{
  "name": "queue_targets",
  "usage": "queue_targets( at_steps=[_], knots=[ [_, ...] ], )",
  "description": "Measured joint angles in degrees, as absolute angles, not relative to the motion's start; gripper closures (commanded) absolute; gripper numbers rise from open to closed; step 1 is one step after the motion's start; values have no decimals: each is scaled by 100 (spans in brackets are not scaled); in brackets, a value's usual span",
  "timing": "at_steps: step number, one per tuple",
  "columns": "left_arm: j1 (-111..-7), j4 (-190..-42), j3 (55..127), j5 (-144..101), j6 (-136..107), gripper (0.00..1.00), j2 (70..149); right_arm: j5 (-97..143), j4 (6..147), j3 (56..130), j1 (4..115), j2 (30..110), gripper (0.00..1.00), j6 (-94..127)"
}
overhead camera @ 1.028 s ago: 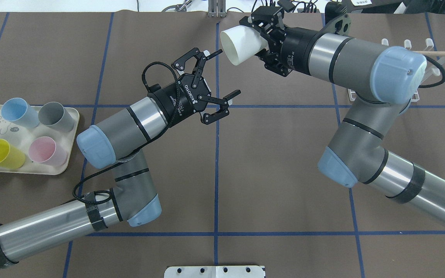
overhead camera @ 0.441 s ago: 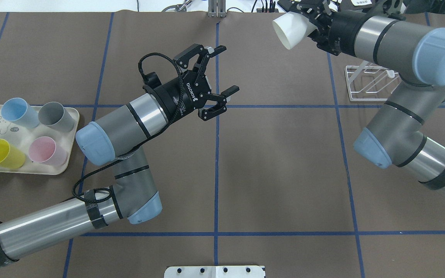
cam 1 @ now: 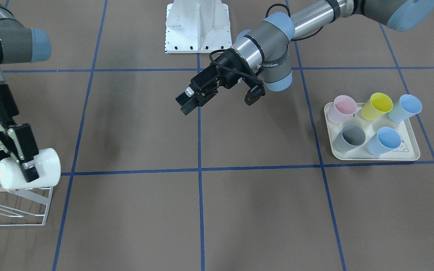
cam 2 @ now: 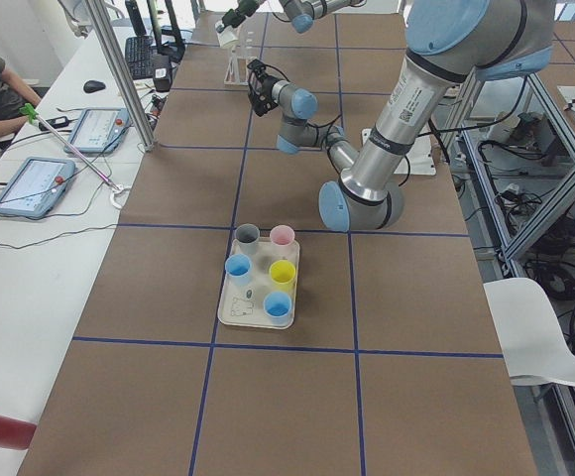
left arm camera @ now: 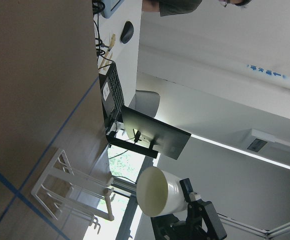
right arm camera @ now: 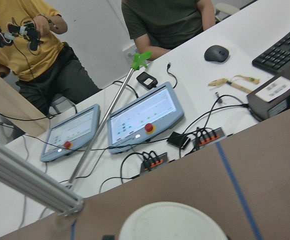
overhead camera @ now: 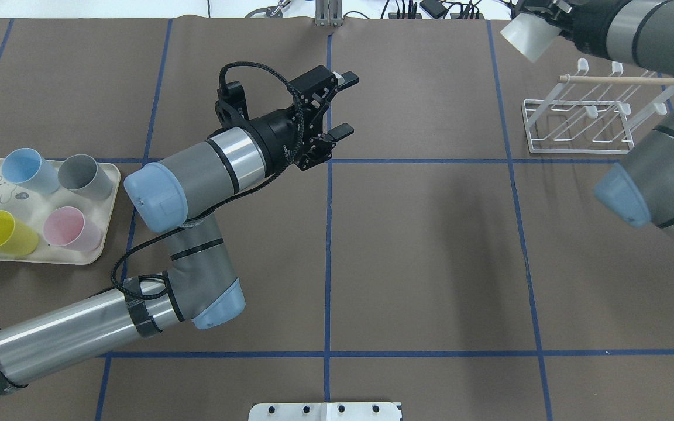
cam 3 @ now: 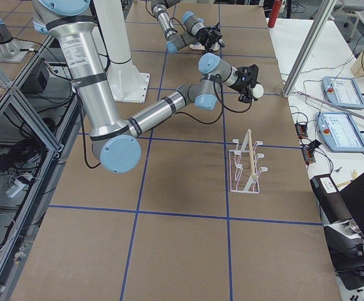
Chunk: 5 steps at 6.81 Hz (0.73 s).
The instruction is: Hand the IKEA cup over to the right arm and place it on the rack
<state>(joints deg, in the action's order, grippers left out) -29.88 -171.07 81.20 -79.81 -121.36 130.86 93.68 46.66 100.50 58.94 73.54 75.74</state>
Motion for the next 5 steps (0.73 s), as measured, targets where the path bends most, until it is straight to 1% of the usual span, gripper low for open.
queue_targets(
  at_steps=[2, 3, 5],
  knots=[
    [-3007, -16485, 8236, -8081, -11640, 0, 13089, 9390, 4981, 9975, 6542, 7724, 100, 5823],
    [-3007, -16172, 8341, -8101, -11519, 0, 13088, 9359, 5047, 9780, 6775, 7754, 100, 5134],
    [-3004, -15829, 8484, -8111, -11370, 1, 13078, 9151, 4561, 8957, 6953, 7634, 100, 4409]
  ],
)
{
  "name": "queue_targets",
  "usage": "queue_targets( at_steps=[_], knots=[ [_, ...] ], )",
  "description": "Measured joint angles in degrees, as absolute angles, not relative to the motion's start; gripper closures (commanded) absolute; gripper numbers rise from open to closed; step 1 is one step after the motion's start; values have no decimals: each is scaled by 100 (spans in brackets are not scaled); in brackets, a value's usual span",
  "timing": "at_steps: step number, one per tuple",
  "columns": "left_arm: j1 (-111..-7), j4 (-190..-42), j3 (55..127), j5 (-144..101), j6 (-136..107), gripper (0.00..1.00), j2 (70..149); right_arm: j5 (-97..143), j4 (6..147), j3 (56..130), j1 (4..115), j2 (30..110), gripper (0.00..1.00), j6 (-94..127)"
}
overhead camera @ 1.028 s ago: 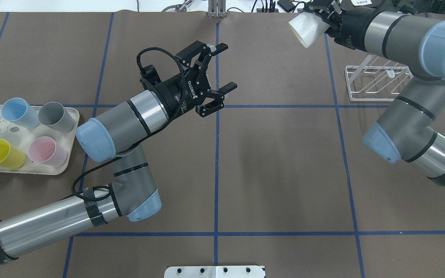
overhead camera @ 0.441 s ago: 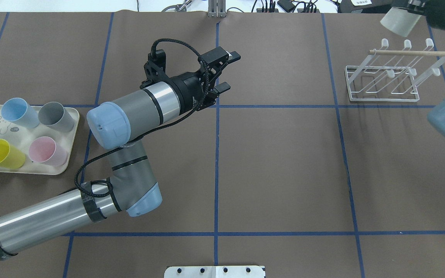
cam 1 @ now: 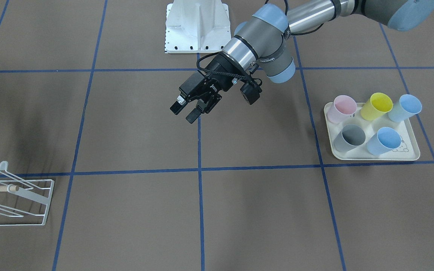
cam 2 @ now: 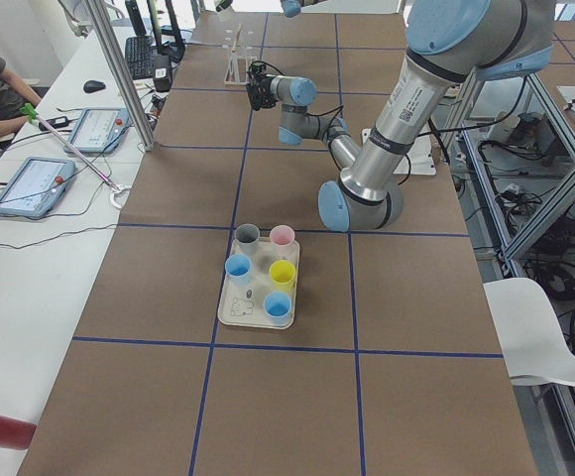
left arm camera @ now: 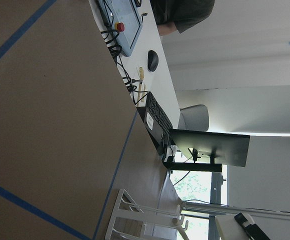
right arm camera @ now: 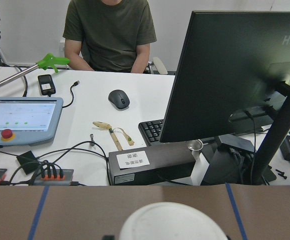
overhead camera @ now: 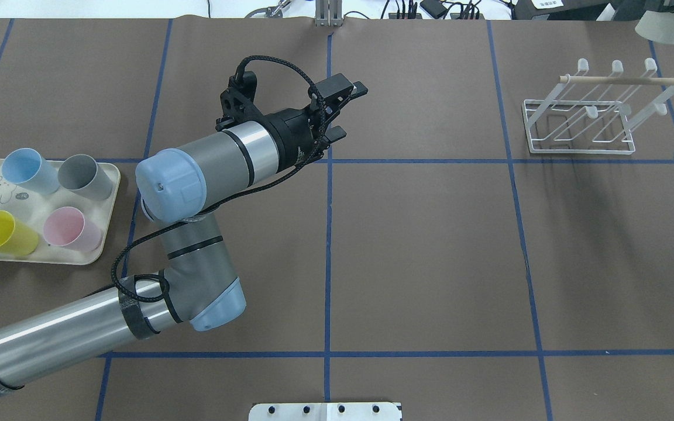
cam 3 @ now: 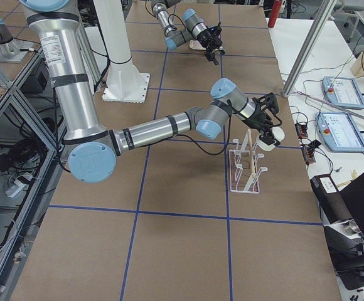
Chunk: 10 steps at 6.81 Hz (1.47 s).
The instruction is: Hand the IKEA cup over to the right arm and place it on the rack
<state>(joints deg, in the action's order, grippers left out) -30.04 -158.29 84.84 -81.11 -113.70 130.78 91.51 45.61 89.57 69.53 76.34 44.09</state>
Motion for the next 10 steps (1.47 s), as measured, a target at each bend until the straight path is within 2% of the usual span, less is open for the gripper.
queue_targets(
  at_steps=[2, 3, 10],
  knots=[
    [-2995, -15771, 8498, -8112, -11349, 1, 13073, 9046, 3547, 7894, 7008, 7438, 100, 3994],
    [-2992, -15766, 8502, -8112, -11349, 1, 13078, 9038, 3336, 7604, 7009, 7339, 100, 3918],
    [-2982, -15774, 8507, -8112, -11355, 0, 13039, 9146, 3202, 7492, 6943, 7446, 100, 3912]
  ],
)
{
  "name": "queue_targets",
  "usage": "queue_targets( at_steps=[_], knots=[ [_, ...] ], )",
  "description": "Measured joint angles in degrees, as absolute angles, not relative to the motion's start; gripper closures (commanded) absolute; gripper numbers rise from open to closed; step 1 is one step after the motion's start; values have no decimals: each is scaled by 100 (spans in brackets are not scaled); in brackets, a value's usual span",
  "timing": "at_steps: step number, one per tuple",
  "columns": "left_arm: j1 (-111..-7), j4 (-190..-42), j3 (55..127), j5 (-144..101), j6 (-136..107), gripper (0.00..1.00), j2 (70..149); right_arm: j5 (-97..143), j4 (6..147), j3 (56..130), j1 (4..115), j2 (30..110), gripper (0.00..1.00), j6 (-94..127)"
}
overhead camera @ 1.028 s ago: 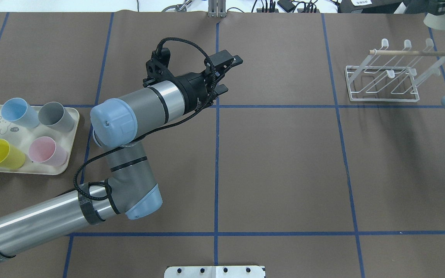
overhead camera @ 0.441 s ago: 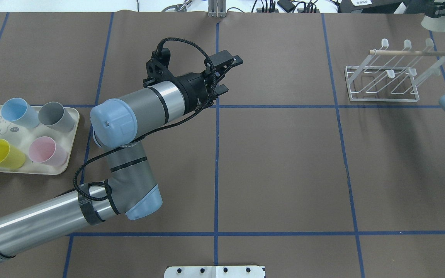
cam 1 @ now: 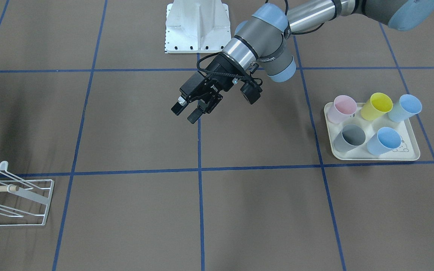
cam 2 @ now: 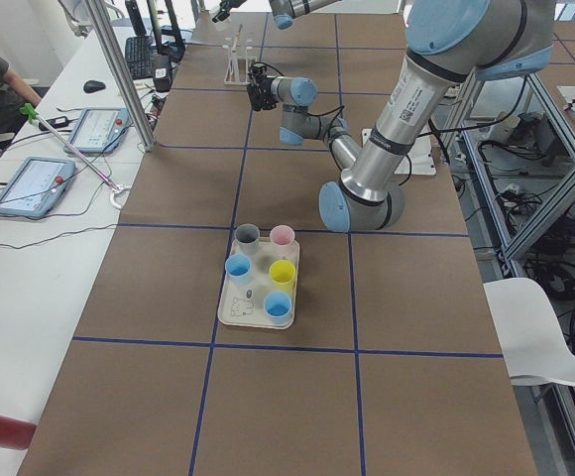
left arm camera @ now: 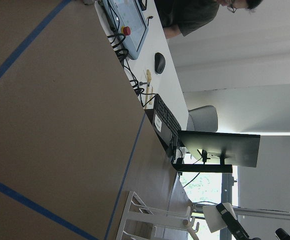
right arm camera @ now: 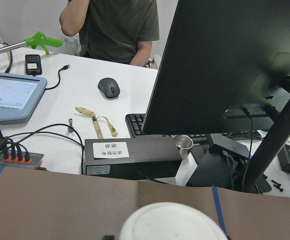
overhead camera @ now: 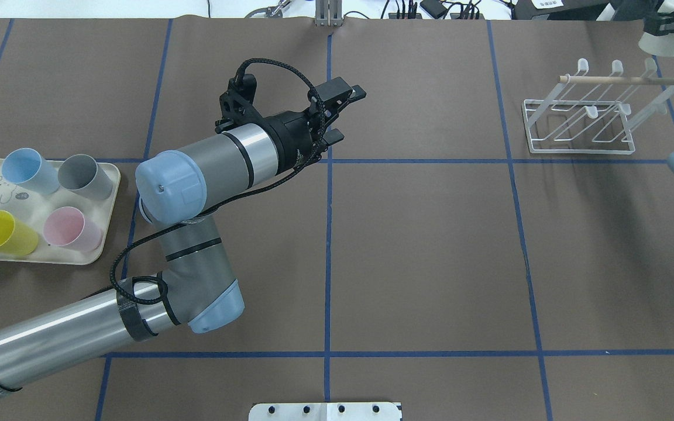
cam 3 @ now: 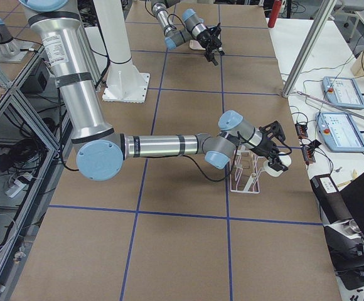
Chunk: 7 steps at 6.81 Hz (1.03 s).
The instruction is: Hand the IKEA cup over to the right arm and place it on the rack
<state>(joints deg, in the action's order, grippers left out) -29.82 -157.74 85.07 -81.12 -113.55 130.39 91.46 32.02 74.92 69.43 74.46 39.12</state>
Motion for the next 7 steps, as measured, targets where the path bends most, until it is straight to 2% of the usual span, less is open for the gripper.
queue_targets(
  at_steps=[5, 6, 7],
  knots=[
    [-2948, -15776, 8484, -8104, -11356, 0, 13033, 9314, 3199, 7570, 6837, 7627, 100, 3896],
    [-2943, -15776, 8476, -8103, -11357, 0, 13034, 9312, 3201, 7551, 6835, 7642, 67, 3864],
    [-2939, -15776, 8472, -8101, -11361, 0, 13034, 9310, 3205, 7529, 6836, 7650, 1, 3746]
  ],
)
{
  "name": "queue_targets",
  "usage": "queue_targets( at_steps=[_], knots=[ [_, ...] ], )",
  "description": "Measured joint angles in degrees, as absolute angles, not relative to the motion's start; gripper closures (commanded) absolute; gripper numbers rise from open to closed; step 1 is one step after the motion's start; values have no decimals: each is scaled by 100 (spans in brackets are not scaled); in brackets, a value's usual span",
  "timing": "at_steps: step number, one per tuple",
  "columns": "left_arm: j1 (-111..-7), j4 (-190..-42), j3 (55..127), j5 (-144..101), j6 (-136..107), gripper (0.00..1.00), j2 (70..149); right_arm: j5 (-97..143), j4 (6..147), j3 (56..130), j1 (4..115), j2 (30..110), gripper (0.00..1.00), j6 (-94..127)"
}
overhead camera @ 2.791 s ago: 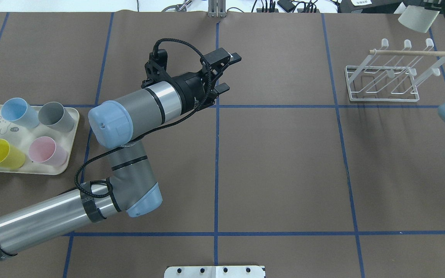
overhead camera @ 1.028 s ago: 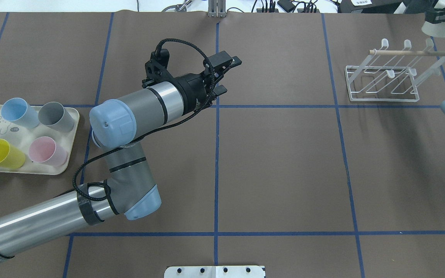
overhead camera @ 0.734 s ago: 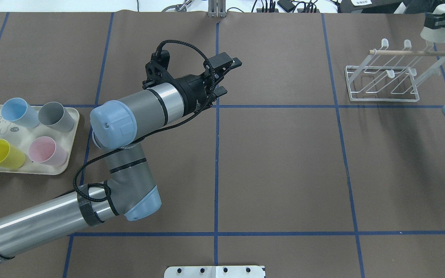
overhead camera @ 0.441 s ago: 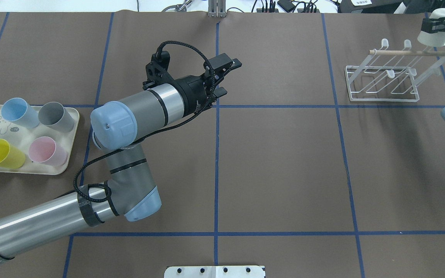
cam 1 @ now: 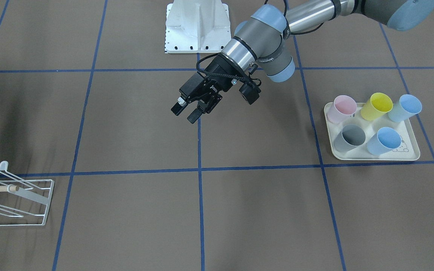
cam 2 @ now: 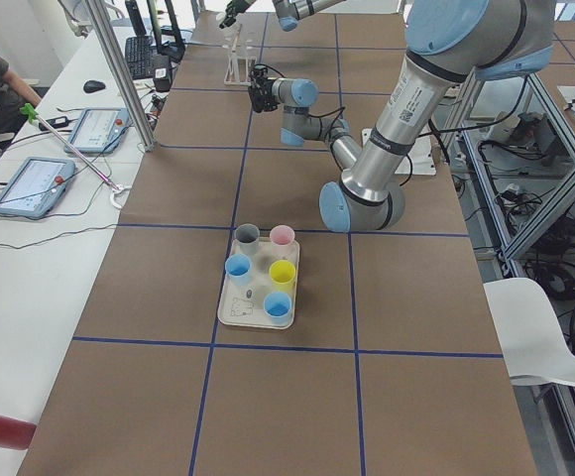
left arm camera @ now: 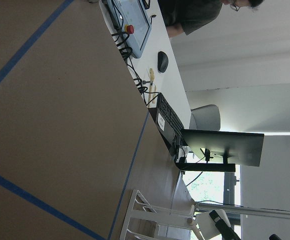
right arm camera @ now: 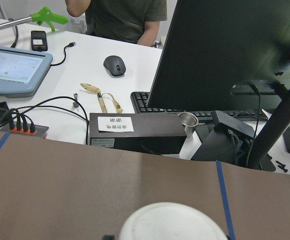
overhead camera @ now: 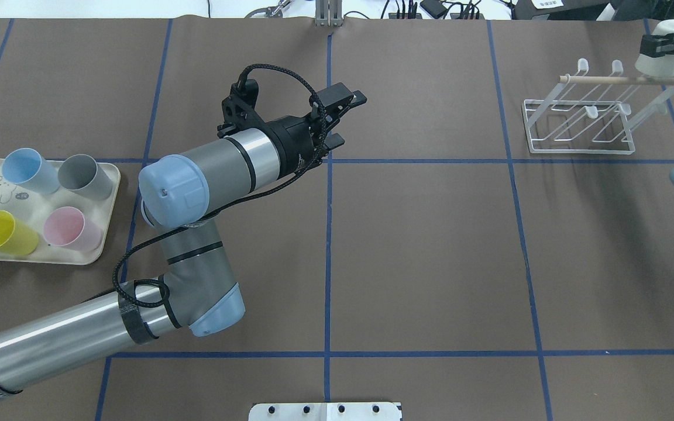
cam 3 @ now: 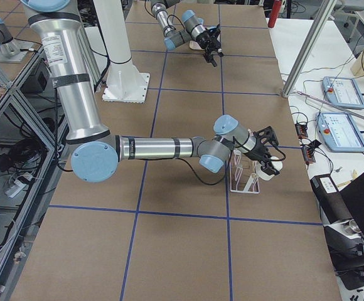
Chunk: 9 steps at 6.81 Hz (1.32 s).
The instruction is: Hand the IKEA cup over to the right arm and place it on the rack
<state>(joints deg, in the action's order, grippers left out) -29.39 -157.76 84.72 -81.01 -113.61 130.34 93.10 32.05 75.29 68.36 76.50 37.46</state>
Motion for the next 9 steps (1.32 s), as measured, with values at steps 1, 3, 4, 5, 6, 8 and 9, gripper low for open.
queue_targets(
  at_steps=[1, 3, 4, 5, 6, 8, 9],
  knots=[
    [-2934, -15776, 8472, -8098, -11368, 0, 13034, 9299, 3207, 7510, 6835, 7653, 0, 3614],
    [-2932, -15776, 8472, -8095, -11380, 0, 13034, 9303, 3208, 7509, 6835, 7692, 0, 3541],
    [-2932, -15774, 8475, -8095, -11379, 0, 13034, 9316, 3208, 7533, 6837, 7700, 0, 3538],
    [-2933, -15770, 8486, -8095, -11373, 0, 13037, 9390, 3208, 7583, 6863, 7698, 0, 3549],
    [-2941, -15724, 8539, -8099, -11363, 1, 13040, 9647, 3210, 7691, 6974, 7696, 0, 3608],
    [-2976, -14899, 9091, -8268, -10997, 1, 13040, 10561, 3236, 8106, 7336, 7713, 0, 4165],
    [-3026, -14275, 9564, -8400, -10592, 1, 12948, 10939, 3268, 8482, 7417, 7761, 0, 4833]
  ],
)
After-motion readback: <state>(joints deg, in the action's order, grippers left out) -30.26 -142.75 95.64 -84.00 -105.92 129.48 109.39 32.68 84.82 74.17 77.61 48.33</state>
